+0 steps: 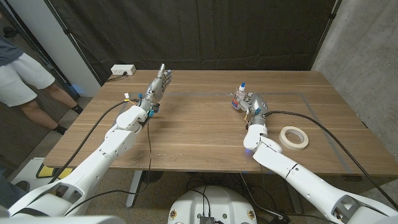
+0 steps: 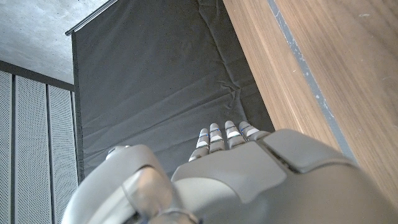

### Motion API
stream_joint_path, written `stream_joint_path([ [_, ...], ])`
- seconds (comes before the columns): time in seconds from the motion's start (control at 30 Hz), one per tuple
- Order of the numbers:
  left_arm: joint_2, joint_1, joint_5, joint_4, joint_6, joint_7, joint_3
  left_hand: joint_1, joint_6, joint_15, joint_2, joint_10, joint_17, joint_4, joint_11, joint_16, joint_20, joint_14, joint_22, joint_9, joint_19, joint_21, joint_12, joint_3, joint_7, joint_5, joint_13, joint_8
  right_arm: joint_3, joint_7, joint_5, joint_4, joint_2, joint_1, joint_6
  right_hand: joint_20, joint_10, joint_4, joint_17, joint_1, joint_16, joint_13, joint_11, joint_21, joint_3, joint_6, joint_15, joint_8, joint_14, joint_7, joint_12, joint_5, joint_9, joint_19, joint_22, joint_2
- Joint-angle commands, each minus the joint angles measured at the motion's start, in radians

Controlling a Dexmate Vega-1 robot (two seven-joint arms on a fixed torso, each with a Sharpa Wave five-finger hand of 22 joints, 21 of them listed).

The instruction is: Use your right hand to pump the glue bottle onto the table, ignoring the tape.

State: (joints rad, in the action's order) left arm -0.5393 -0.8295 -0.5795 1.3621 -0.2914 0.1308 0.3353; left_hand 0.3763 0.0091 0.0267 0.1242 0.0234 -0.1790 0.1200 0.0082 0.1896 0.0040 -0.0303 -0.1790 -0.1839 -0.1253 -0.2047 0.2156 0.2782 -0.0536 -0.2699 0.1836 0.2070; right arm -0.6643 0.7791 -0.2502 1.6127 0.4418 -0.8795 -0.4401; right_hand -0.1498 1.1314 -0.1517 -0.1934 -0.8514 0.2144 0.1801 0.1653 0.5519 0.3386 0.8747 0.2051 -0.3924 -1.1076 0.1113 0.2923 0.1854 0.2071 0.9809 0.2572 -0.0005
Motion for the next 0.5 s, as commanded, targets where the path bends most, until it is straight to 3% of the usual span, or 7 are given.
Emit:
stream_joint_path([
  [0.03,-0.009,-0.009,0.004,0.019,0.007,-0.009,-0.003,0.005,0.013,0.005,0.006,0.013,-0.004,-0.005,0.001,0.006,0.008,0.008,-0.005,-0.002,-0.005,-0.005,0.002,0.0,-0.003,0.002,0.006,0.003,-0.004,0.02,-0.04,0.023,0.015,-0.01,-0.003,-0.05,0.009,0.001,-0.003,-0.056,-0.005,0.002,0.012,0.009,0.01,0.031,0.012,-0.002,0.007,0.033,-0.005,-0.004,0.006,-0.008,0.004,0.044],
  [0.5,-0.003,-0.01,0.003,0.015,0.001,0.002,0.005,0.011,0.018,0.005,0.011,0.019,-0.004,-0.006,0.004,0.005,0.006,0.012,-0.006,-0.003,-0.001,-0.007,0.002,-0.003,-0.003,0.004,0.006,0.003,-0.001,0.022,-0.093,0.078,0.041,-0.027,-0.044,-0.05,0.018,0.002,-0.006,-0.061,-0.012,0.003,0.023,0.021,0.014,0.036,0.011,-0.003,0.015,0.04,-0.014,-0.007,0.007,-0.018,0.008,0.047],
])
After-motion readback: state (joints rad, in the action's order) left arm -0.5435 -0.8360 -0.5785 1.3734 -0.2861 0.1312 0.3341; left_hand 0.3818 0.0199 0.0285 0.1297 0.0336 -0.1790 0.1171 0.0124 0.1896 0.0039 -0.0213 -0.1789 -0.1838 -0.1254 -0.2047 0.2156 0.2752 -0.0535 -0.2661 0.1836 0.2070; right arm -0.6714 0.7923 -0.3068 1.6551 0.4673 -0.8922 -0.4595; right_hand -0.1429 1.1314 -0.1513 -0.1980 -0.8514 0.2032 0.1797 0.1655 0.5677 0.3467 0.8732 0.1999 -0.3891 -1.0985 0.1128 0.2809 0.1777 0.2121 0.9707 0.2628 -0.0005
